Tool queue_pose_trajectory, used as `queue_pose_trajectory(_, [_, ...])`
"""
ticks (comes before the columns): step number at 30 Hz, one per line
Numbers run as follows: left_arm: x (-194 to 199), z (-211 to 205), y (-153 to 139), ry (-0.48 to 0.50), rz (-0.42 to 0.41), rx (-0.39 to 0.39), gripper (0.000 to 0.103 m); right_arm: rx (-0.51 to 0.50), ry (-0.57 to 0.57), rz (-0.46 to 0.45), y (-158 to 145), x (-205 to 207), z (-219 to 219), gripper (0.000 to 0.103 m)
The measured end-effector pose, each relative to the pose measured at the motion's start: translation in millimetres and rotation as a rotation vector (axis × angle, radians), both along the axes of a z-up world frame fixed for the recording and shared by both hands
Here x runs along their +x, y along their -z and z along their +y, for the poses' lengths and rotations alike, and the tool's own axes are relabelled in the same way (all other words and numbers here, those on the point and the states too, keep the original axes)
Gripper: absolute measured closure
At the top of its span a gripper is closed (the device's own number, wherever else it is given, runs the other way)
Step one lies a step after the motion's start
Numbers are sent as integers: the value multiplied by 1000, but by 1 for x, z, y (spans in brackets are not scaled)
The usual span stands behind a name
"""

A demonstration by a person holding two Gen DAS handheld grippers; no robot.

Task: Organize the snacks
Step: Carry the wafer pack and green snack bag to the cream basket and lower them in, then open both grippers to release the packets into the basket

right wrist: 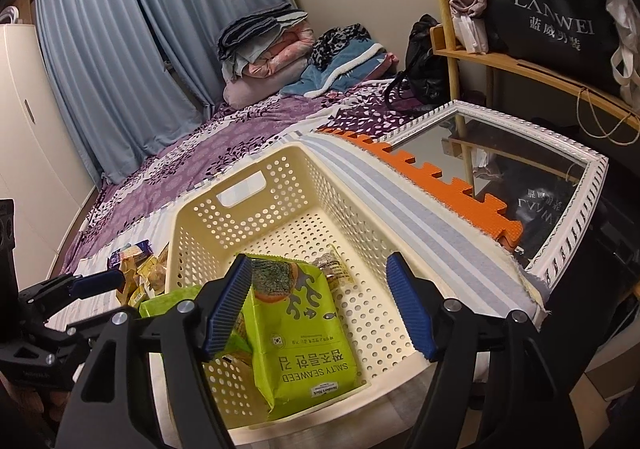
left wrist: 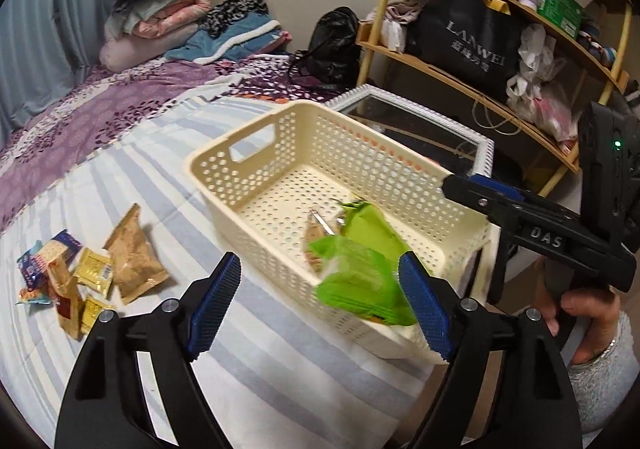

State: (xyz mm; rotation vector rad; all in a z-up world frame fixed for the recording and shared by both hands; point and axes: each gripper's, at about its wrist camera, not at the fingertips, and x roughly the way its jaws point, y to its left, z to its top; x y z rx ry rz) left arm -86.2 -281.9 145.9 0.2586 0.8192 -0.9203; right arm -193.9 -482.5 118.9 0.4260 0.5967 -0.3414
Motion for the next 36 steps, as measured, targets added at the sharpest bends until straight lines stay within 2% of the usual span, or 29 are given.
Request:
queue_pose_trajectory(4, [12, 8, 3, -51, 1, 12, 20, -1, 1, -2, -1, 0, 0, 33])
queue_pose_trajectory(6, [17, 12, 4, -71, -4, 19, 19, -5, 5, -4, -2, 0, 0, 29])
queue_pose_trajectory(8, [20, 16, 5, -92, -15, 22, 11, -7, 11, -8, -3, -1, 0, 23])
queue_pose_trajectory(13, [26, 13, 14, -115, -48, 64, 10, 2, 21, -16, -3, -1, -2, 12])
queue_pose_trajectory(18, [24, 5, 22, -92, -31, 78, 10, 18, 19, -27, -4, -3, -3, 9])
queue_pose_trajectory(23, [9, -6, 25, -22, -22, 85, 8, 41, 31, -41, -5, -5, -7, 6])
queue_pose_trajectory(29, [-14, -20, 35, 75, -24, 138, 6, 52, 34, -47, -6, -5, -6, 5])
queue_pose_trajectory(33, [-14, -19, 33, 73, -24, 130, 6, 64, 35, -64, -9, -6, -5, 5])
queue_pose_trajectory(36, [-9, -14, 31, 46, -18, 120, 5, 119, 31, -67, -9, -4, -7, 5])
